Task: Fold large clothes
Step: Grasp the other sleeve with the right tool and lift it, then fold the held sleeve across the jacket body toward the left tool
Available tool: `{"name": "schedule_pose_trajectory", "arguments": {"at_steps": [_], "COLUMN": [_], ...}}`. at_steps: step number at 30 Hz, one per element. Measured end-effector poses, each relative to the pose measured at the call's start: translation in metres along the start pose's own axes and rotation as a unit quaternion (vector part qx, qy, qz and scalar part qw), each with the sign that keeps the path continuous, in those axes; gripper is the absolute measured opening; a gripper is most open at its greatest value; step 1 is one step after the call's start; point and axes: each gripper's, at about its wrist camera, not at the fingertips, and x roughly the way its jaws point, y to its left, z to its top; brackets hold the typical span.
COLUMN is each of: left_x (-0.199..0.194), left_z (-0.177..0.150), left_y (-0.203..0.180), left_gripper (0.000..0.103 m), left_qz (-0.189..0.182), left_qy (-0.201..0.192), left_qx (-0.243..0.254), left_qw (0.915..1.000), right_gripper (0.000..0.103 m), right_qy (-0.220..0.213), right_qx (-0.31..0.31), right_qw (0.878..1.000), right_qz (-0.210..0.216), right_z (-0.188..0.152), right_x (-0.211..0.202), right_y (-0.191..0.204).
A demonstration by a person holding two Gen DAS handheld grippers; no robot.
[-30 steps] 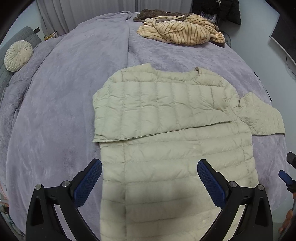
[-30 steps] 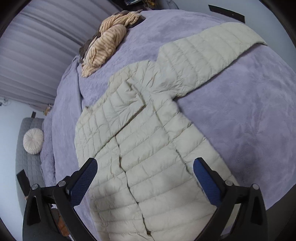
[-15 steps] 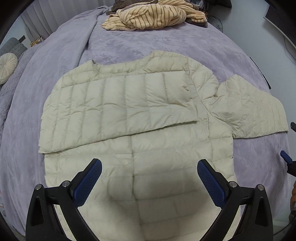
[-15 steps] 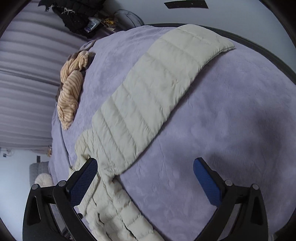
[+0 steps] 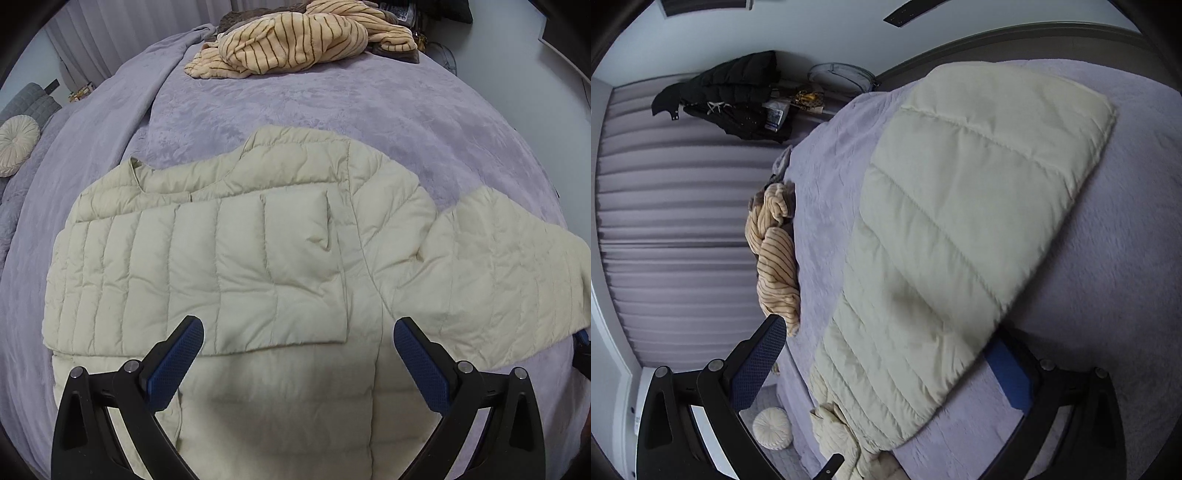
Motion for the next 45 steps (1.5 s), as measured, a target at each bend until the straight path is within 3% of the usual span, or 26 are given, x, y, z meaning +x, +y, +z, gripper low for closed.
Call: {"name": "schedule_pose_trajectory", "arguments": {"at_steps": [2, 3, 4, 7, 9, 12, 17, 21, 26, 31, 37, 42, 45], "left_x": [0.006, 0.009, 0.011, 0.021, 0.032, 0.050, 0.068, 0.055, 0.016, -0.003, -0.005, -0.002, -0.002], "left_z": [0.007, 0.009, 0.012, 0.017, 0.019, 0.017, 0.007, 0.014, 0.020, 0.021, 0.007, -0.008, -0.017], "left_y": [-0.003, -0.006, -0.007, -0.017, -0.022, -0.027, -0.049, -0.026, 0.016, 0.076, 0.160, 0.218, 0.244], "left_gripper": [0.103, 0.103, 0.103, 0.103, 0.103, 0.103, 0.103, 0.103, 0.103, 0.103, 0.103, 0.103, 0.103], "left_qz": [0.004, 0.003, 0.002, 0.020, 0.048, 0.035, 0.055, 0.003, -0.023, -0.018, 0.020, 0.051, 0.067], "left_qy": [-0.004, -0.004, -0.005, -0.013, -0.015, 0.005, 0.002, 0.008, -0.026, -0.040, -0.037, -0.028, -0.028], "left_qx": [-0.011, -0.014, -0.014, -0.001, -0.003, -0.013, 0.049, 0.019, -0.004, -0.025, -0.058, -0.080, -0.092], "left_qw": [0.9999, 0.9999, 0.9999, 0.9997, 0.9987, 0.9993, 0.9973, 0.9998, 0.9994, 0.9987, 0.9975, 0.9951, 0.9932], "right_gripper": [0.078, 0.050, 0.030, 0.013, 0.010, 0.009, 0.008, 0.008, 0.008, 0.008, 0.008, 0.008, 0.008], "right_qy": [-0.011, -0.010, -0.008, 0.001, 0.006, 0.013, 0.046, 0.077, 0.109, 0.137, 0.167, 0.212, 0.227], "right_qx": [0.024, 0.034, 0.043, 0.054, 0.044, 0.016, -0.035, -0.086, -0.131, -0.202, -0.294, -0.336, -0.379], "right_qw": [1.000, 0.999, 0.999, 0.998, 0.998, 0.995, 0.984, 0.975, 0.963, 0.951, 0.929, 0.910, 0.894], "right_qz": [0.010, 0.009, 0.007, 0.025, 0.052, 0.095, 0.169, 0.189, 0.207, 0.190, 0.148, 0.117, 0.074], "right_z": [0.005, 0.008, 0.010, 0.014, 0.015, 0.014, 0.000, -0.022, -0.057, -0.102, -0.169, -0.234, -0.274], "right_x": [0.002, 0.004, 0.005, 0.007, 0.003, -0.005, -0.008, 0.002, 0.021, 0.043, 0.079, 0.128, 0.156], "right_y": [-0.004, -0.006, -0.010, -0.017, -0.013, 0.002, 0.043, 0.087, 0.135, 0.182, 0.226, 0.235, 0.231]}}
